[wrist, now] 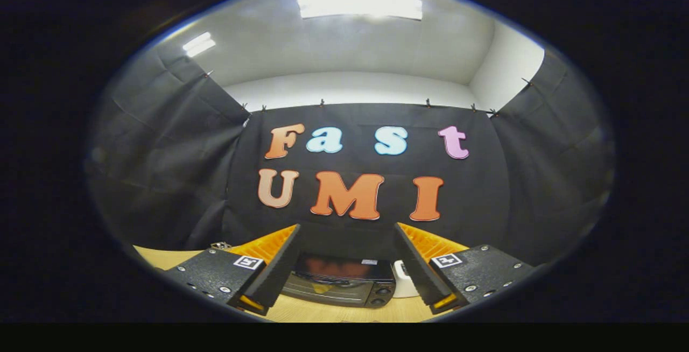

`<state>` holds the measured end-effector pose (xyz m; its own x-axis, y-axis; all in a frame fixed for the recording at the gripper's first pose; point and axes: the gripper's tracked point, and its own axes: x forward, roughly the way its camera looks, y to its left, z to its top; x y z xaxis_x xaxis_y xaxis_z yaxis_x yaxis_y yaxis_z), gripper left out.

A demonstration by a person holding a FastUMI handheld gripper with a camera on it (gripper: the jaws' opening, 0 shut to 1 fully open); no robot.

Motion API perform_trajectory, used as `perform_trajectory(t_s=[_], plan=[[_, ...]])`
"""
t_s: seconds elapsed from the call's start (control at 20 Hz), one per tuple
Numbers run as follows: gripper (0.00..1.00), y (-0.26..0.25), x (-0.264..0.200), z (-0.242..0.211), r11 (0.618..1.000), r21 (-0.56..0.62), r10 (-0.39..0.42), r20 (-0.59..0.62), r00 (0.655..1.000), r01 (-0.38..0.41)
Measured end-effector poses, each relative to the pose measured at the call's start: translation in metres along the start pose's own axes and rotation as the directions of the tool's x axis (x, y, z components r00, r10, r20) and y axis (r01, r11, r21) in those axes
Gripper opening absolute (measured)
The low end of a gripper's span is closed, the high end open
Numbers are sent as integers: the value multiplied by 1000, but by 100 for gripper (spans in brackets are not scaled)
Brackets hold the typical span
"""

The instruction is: Open the toaster oven, put the food inside, and close the toaster oven door.

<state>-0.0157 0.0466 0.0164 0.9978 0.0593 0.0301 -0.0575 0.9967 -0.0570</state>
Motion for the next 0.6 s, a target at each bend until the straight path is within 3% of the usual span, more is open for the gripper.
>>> perform_trajectory(t_s=[0.6], plan=[[97, -9, -4, 18, 999, 37, -5, 25, 1000, 4]])
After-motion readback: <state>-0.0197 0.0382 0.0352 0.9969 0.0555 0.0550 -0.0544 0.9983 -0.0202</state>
